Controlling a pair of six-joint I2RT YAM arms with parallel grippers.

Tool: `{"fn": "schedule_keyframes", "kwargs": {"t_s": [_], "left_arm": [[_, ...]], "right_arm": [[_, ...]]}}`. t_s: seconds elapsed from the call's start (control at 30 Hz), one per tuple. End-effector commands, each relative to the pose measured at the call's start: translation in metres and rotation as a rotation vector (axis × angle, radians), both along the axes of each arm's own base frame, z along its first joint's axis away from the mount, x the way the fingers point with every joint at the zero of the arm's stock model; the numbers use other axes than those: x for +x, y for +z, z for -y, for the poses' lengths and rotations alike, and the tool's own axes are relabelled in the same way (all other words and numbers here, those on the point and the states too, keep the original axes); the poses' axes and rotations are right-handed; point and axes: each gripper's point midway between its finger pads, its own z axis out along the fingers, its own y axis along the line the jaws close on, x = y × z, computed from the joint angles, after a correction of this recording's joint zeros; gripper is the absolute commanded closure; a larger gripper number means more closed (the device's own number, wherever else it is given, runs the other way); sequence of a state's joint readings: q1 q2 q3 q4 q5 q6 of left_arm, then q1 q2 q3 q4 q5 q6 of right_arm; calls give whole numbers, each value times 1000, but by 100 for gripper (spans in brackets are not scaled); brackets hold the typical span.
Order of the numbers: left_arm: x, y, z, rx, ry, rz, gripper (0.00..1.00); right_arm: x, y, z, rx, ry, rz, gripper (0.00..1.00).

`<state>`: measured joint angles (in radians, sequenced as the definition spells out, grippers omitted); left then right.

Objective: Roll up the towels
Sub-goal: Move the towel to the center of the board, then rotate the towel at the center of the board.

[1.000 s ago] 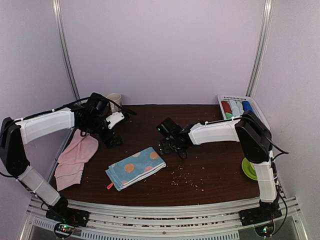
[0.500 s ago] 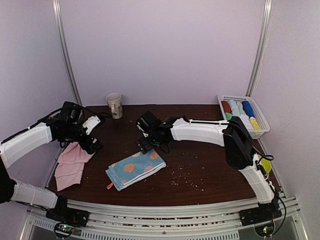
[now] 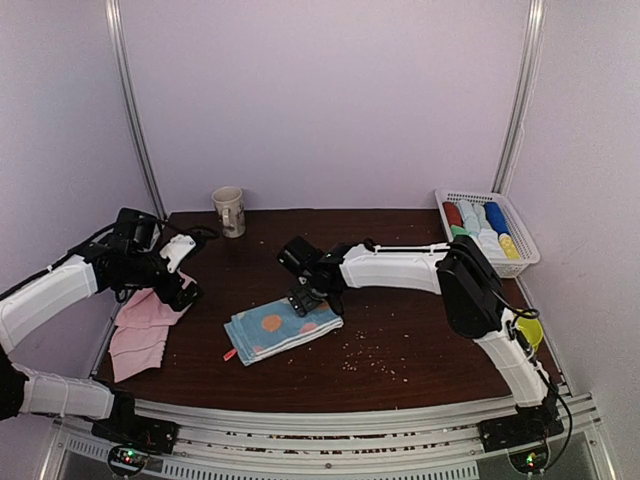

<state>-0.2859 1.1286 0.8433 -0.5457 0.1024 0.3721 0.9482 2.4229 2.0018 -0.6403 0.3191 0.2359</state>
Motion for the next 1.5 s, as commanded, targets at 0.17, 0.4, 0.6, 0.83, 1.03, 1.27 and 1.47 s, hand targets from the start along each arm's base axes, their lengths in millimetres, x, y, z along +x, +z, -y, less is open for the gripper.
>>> {"fn": "schedule_keyframes", "kwargs": {"t_s": [0.17, 0.4, 0.6, 0.83, 1.03, 1.27, 1.47], "left_arm": [[2, 9, -1, -27, 8, 52, 2], [1, 11, 1, -41, -2, 53, 2], [1, 10, 1, -41, 0, 52, 2], [2, 7, 0, -41, 6, 56, 2], [1, 6, 2, -48, 1, 59, 2], [-1, 8, 2, -54, -2, 66, 2], [-1, 9, 1, -51, 2, 72, 2]], "right_arm": [[6, -15, 170, -172, -372, -34, 5], [-45, 51, 148, -85, -278, 15, 4], [-42, 82, 119, -110, -215, 133, 3], [-35, 66, 40, -153, -73, 203, 4], [-17, 62, 29, -147, -158, 266, 8], [-16, 40, 27, -175, -141, 251, 8], [-24, 0, 15, -185, -79, 146, 8]]}}
